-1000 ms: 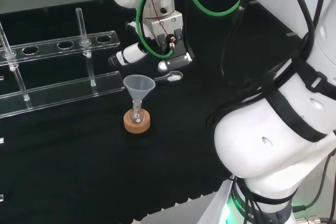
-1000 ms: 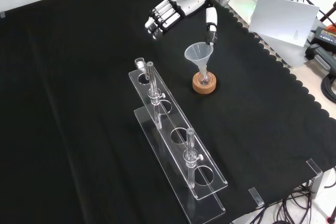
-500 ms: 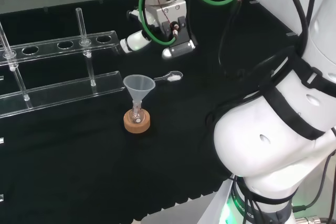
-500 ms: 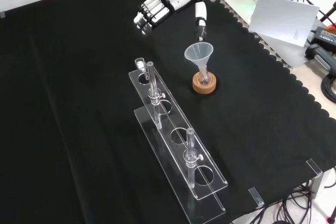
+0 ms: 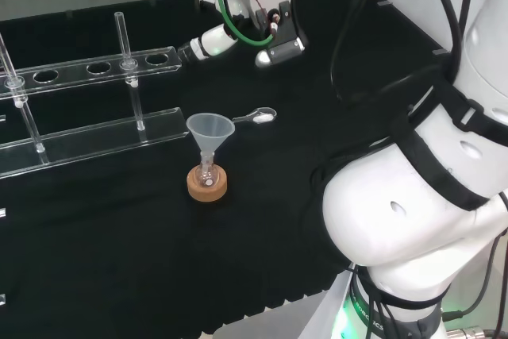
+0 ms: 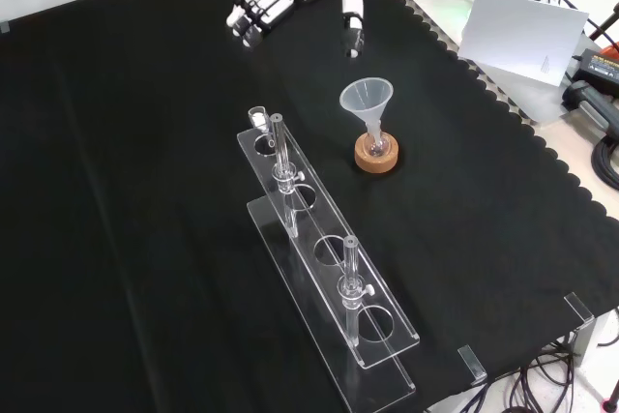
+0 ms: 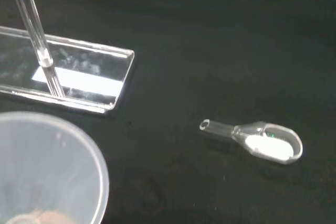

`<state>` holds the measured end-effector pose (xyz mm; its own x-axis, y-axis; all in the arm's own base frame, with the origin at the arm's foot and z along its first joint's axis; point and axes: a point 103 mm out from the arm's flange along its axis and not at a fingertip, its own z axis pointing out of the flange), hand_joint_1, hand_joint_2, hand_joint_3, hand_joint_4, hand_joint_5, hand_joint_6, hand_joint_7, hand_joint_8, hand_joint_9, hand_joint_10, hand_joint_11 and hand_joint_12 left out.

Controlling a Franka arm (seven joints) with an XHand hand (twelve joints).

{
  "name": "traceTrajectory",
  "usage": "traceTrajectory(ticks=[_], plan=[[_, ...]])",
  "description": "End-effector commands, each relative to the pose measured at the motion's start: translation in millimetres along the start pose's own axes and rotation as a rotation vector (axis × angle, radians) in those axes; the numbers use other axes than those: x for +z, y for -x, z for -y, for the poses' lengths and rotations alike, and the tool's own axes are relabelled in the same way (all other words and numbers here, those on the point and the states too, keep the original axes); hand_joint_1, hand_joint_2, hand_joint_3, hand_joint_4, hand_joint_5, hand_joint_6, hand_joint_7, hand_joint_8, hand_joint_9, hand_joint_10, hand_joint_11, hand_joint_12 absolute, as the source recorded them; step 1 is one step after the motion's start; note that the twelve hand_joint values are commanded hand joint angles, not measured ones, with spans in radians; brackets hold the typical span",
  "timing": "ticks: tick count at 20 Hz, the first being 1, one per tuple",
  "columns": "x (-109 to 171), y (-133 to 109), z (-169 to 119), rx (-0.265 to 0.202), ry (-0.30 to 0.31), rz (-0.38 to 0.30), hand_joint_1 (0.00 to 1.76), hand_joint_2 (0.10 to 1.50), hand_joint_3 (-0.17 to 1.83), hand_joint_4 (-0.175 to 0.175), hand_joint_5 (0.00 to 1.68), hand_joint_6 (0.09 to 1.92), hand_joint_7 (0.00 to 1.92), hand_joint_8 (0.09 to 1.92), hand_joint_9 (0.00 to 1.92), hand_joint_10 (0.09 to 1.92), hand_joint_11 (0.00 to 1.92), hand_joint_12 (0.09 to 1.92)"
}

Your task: Pick up the weighing funnel.

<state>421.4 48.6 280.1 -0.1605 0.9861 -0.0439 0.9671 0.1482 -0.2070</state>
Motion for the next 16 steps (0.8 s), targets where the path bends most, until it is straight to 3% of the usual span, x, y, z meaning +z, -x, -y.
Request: traceTrajectory(ticks=[1,10,16], plan=[[-19,14,-22,-0.032,-0.004,0.003,0.19,0.66,0.04,0.03,0.0,0.09,0.01,0.09,0.0,0.09,0.0,0.66],[-18,77,-40,-0.066,-0.019,0.034,0.2,0.67,0.03,0.028,0.0,0.09,0.02,0.09,0.01,0.09,0.0,0.66],[12,115,-45,-0.085,-0.067,0.058,0.24,0.68,0.03,0.03,0.0,0.09,0.03,0.09,0.04,0.09,0.0,0.74]])
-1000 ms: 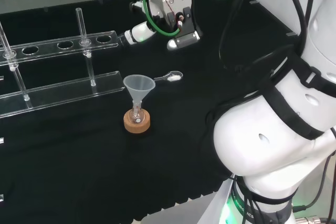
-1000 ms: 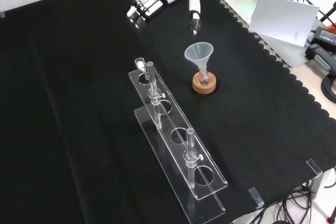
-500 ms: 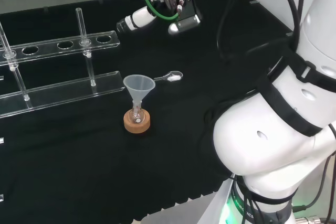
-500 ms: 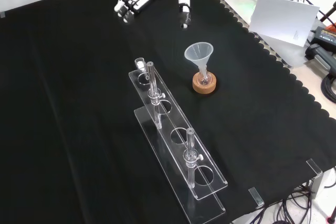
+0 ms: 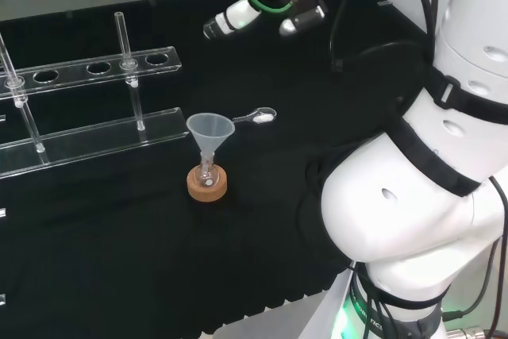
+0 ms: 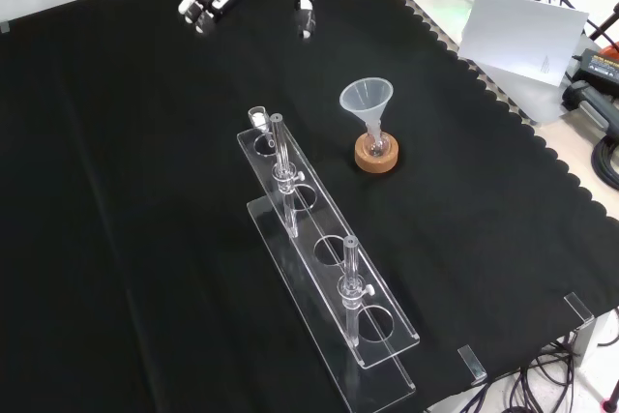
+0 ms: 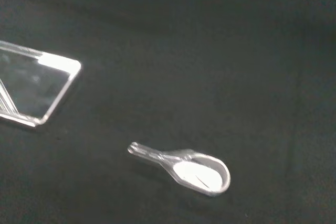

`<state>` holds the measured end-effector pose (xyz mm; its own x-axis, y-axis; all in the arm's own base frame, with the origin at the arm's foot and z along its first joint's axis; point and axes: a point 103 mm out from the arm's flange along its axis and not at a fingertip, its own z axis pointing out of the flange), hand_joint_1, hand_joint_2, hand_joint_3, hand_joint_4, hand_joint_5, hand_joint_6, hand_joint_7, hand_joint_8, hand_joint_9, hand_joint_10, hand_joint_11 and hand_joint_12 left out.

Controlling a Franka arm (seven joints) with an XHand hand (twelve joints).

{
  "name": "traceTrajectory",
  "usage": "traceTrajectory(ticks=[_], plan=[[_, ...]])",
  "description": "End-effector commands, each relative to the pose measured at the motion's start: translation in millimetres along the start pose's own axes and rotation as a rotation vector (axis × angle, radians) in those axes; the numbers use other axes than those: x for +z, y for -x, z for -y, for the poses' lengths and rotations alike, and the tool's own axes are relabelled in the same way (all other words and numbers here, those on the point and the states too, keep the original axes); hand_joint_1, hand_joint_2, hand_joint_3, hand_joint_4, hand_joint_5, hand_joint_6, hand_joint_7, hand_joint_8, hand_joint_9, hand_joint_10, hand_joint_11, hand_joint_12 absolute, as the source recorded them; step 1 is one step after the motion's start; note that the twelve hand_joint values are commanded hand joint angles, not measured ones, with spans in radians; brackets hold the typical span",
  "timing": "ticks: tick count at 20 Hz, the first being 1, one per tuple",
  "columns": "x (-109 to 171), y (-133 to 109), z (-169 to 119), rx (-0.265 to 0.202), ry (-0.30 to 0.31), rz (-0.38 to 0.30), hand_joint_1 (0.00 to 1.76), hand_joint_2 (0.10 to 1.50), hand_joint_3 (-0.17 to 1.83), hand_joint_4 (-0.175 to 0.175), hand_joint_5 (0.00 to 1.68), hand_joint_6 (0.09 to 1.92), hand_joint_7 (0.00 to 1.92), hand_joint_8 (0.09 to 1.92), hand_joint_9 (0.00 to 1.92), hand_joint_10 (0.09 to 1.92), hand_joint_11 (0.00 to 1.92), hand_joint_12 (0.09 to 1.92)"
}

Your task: Pick up the weighing funnel.

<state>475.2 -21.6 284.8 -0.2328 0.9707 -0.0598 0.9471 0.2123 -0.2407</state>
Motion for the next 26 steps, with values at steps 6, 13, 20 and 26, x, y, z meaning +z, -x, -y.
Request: traceTrajectory(ticks=[6,13,20,26], plan=[[63,49,-8,-0.004,-0.072,0.029,0.26,0.69,0.02,0.029,0.0,0.09,0.04,0.09,0.05,0.11,0.0,0.85],[101,61,-13,0.034,-0.121,0.044,0.27,0.7,0.01,0.027,0.0,0.09,0.06,0.12,0.0,0.32,0.0,0.93],[124,60,-16,0.027,-0.159,0.054,0.28,0.7,0.01,0.024,0.0,0.09,0.07,0.15,0.0,0.37,0.0,0.96],[143,51,-23,0.0,-0.19,0.06,0.29,0.71,0.01,0.023,0.0,0.09,0.07,0.17,0.0,0.41,0.0,0.97]])
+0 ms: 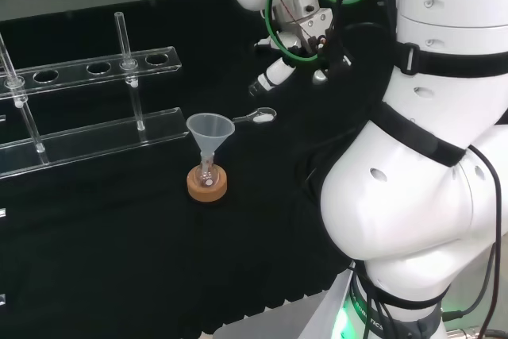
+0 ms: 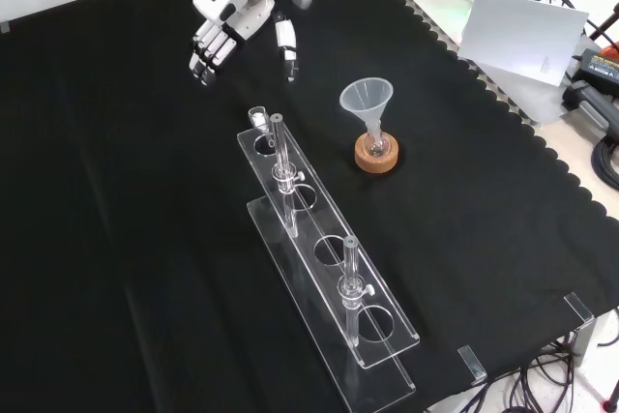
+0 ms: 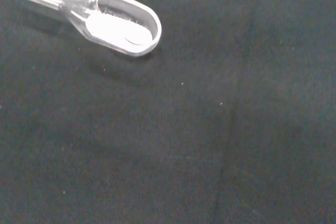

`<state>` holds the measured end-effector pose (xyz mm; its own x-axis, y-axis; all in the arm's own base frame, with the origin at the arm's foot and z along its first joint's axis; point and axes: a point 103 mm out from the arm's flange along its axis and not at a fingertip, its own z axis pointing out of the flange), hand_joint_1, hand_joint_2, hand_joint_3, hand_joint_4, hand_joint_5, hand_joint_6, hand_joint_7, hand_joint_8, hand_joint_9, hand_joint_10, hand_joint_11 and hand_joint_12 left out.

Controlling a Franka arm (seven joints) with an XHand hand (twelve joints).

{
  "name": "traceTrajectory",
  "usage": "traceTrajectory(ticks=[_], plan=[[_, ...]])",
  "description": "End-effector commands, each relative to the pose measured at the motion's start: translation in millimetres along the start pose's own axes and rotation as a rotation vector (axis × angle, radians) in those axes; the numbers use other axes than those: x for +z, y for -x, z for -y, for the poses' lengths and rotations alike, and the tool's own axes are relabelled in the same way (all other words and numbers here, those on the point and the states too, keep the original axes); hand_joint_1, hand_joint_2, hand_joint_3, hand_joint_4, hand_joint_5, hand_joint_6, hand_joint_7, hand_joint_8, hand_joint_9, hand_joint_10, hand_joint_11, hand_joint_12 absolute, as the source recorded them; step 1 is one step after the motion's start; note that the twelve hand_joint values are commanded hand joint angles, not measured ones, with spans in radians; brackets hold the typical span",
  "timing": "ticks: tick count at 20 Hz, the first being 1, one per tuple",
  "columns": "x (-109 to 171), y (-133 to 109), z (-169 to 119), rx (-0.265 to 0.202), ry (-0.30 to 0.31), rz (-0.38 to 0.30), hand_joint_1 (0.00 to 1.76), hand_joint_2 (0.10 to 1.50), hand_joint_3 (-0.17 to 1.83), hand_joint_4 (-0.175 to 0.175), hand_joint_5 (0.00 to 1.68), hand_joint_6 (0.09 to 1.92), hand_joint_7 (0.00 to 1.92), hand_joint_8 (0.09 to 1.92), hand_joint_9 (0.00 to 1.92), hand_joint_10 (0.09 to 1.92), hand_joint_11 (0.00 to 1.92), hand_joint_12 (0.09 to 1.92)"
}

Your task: Pick up the weighing funnel.

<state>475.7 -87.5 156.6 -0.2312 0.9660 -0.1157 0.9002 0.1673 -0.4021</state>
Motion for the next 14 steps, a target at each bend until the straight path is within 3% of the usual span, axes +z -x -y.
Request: traceTrajectory(ticks=[1,14], plan=[[14,-8,-9,-0.022,-0.021,0.012,0.29,0.71,0.01,0.022,0.0,0.09,0.07,0.17,0.0,0.41,0.0,0.98],[49,-29,-16,-0.009,-0.04,0.002,0.32,0.72,0.01,0.017,0.0,0.09,0.07,0.3,0.0,0.56,0.0,1.06]])
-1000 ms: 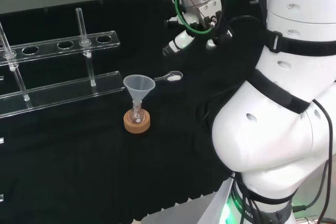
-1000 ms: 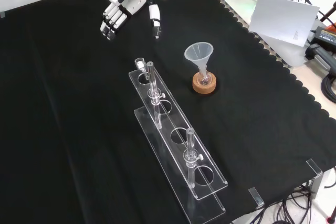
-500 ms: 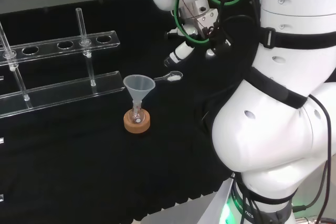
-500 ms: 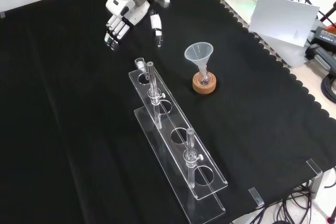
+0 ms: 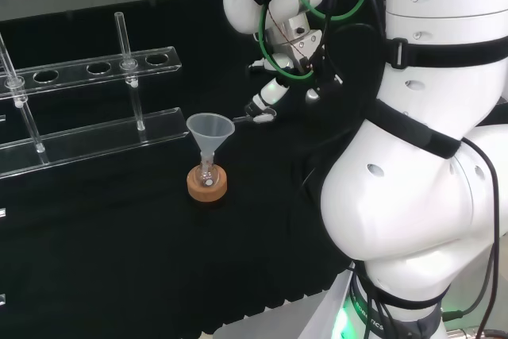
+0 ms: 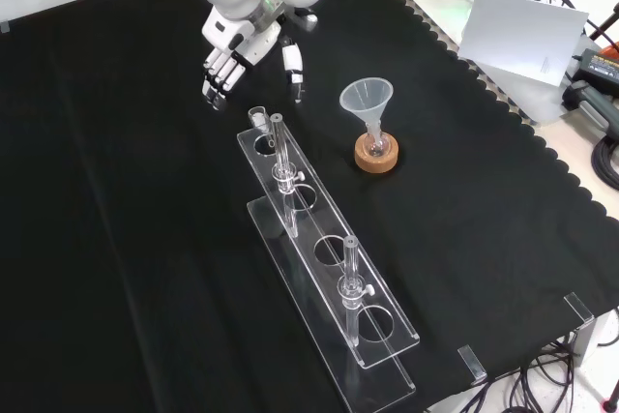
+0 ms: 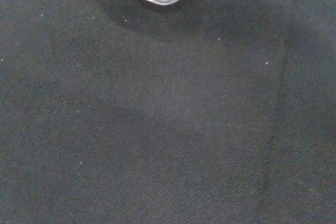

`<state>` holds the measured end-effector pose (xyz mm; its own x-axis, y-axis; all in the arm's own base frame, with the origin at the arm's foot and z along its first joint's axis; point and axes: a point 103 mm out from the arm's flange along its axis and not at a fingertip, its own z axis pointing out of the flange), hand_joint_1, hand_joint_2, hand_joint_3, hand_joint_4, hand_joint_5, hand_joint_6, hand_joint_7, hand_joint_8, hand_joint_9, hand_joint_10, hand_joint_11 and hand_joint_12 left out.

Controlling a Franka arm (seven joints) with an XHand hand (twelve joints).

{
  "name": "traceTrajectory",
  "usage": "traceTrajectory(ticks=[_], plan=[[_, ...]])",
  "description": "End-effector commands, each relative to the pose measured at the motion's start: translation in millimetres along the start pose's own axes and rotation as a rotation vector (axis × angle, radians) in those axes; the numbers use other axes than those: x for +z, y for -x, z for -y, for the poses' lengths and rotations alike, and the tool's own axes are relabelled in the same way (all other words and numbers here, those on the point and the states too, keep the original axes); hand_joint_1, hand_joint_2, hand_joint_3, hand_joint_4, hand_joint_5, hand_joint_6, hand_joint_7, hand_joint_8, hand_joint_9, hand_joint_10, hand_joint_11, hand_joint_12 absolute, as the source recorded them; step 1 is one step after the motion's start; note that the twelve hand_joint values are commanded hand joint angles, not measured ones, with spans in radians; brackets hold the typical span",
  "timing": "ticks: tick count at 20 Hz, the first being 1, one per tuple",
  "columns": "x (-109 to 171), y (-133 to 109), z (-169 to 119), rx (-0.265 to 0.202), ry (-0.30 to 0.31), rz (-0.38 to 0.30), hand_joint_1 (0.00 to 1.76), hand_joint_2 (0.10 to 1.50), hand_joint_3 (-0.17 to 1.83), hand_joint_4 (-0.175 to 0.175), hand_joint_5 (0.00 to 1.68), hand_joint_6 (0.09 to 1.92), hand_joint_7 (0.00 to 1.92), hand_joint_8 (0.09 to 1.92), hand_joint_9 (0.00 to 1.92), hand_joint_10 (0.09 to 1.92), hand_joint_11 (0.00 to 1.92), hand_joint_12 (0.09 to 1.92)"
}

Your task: Pick up the weighing funnel.

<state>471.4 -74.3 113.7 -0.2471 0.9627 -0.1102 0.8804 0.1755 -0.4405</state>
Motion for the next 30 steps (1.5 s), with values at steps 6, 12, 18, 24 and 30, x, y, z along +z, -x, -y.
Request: traceTrajectory(ticks=[6,12,18,24,30], plan=[[30,-24,-3,0.016,-0.019,0.005,0.35,0.73,0.01,0.015,0.01,0.09,0.07,0.39,0.0,0.67,0.0,1.14],[43,-26,-8,0.03,-0.025,0.005,0.38,0.75,0.01,0.015,0.05,0.09,0.08,0.46,0.0,0.74,0.0,1.2],[54,-20,-9,0.04,-0.037,0.011,0.41,0.76,0.02,0.015,0.09,0.09,0.11,0.49,0.01,0.76,0.0,1.22],[55,-17,-10,0.041,-0.023,0.015,0.44,0.78,0.03,0.018,0.15,0.09,0.15,0.51,0.04,0.78,0.0,1.23],[49,-10,-11,0.036,0.0,0.005,0.45,0.79,0.03,0.026,0.22,0.09,0.26,0.53,0.08,0.78,0.0,1.26]])
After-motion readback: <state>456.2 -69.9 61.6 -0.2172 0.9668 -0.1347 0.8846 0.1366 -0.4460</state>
